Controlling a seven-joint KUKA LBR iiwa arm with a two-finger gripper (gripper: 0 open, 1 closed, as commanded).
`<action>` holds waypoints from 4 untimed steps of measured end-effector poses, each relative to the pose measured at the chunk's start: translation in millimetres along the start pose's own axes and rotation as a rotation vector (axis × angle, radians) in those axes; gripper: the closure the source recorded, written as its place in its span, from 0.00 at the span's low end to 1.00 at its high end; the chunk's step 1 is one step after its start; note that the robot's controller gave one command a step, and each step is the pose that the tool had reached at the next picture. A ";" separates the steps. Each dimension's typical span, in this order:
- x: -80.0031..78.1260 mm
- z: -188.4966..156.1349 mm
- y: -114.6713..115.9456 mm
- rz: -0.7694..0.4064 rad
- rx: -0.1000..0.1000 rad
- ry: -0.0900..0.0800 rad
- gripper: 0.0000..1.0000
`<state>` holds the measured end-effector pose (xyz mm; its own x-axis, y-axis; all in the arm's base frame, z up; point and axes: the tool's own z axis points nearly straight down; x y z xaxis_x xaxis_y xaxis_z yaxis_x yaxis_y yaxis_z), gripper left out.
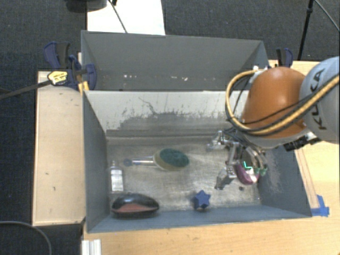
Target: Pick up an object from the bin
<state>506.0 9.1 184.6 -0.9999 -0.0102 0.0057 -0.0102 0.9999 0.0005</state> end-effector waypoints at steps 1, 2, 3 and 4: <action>-34.6 112.3 104.1 -0.123 -0.001 -0.023 0.00; -35.3 109.0 102.1 -0.116 -0.002 -0.026 1.00; -43.6 -6.2 126.2 -0.199 -0.001 -0.016 1.00; -51.8 -79.3 125.0 -0.195 -0.001 -0.018 1.00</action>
Offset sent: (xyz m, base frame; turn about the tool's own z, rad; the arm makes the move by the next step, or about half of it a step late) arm 0.0278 0.1019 -0.1146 -0.1188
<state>557.0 134.6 263.6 -0.9790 -0.2037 -0.0127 -0.2037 0.9790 0.0004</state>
